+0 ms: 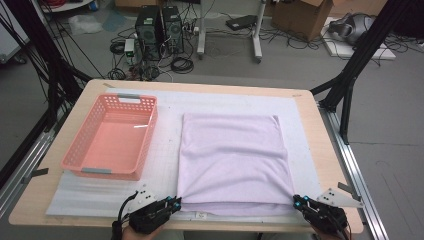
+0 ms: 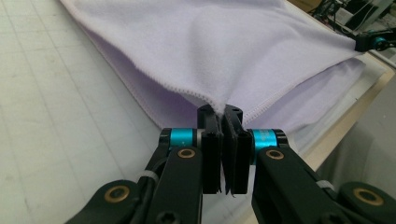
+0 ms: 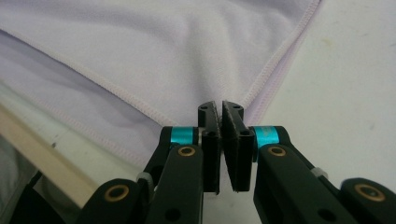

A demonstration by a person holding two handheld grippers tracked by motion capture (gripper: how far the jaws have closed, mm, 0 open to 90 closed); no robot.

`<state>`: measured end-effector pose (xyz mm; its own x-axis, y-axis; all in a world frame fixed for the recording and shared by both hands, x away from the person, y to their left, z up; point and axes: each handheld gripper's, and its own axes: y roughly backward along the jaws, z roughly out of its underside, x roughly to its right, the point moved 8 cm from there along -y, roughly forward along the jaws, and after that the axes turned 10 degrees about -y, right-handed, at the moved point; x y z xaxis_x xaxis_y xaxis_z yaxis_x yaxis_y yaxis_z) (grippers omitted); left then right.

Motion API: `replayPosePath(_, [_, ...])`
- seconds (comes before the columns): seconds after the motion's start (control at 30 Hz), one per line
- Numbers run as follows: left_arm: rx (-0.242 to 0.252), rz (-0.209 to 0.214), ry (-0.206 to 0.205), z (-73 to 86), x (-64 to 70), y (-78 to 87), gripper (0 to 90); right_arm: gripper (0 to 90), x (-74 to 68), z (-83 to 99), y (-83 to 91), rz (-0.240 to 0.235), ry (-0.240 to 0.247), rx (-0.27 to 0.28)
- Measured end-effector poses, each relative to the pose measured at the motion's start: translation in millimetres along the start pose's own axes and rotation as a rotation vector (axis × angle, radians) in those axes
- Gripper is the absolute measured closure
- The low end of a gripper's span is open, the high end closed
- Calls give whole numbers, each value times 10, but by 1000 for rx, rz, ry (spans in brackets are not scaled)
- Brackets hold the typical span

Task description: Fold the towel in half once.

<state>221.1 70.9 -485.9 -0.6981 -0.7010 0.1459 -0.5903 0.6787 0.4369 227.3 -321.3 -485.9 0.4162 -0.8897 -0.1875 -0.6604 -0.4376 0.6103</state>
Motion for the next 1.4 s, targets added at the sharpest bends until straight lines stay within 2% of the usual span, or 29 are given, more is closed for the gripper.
replayPosePath(0.4, [-17,-11,5,134,105,87,863,861,-74,151,143,-3,7,-11])
replayPosePath(0.7, [-42,9,-3,214,130,124,850,858,-105,215,220,12,14,-21])
replayPosePath(0.73, [-35,6,-3,197,122,126,791,846,-101,218,215,18,15,-23])
replayPosePath(0.8, [-2,3,5,128,122,142,586,756,-87,195,222,18,-4,-10])
replayPosePath(0.83, [16,-3,-6,88,120,154,539,702,-76,171,233,21,-24,9])
replayPosePath(0.87, [29,-6,-13,56,118,165,519,692,-67,143,250,18,-39,29])
replayPosePath(0.97, [43,-24,-9,11,56,154,514,690,-48,86,272,24,-35,69])
replayPosePath(1.03, [43,-34,1,0,3,131,517,690,-26,73,261,31,-42,73])
replayPosePath(1.13, [50,-50,15,-47,-100,93,534,694,10,64,224,42,-46,68])
replayPosePath(1.4, [41,-47,25,-196,-320,-97,634,694,114,-26,105,68,-53,66])
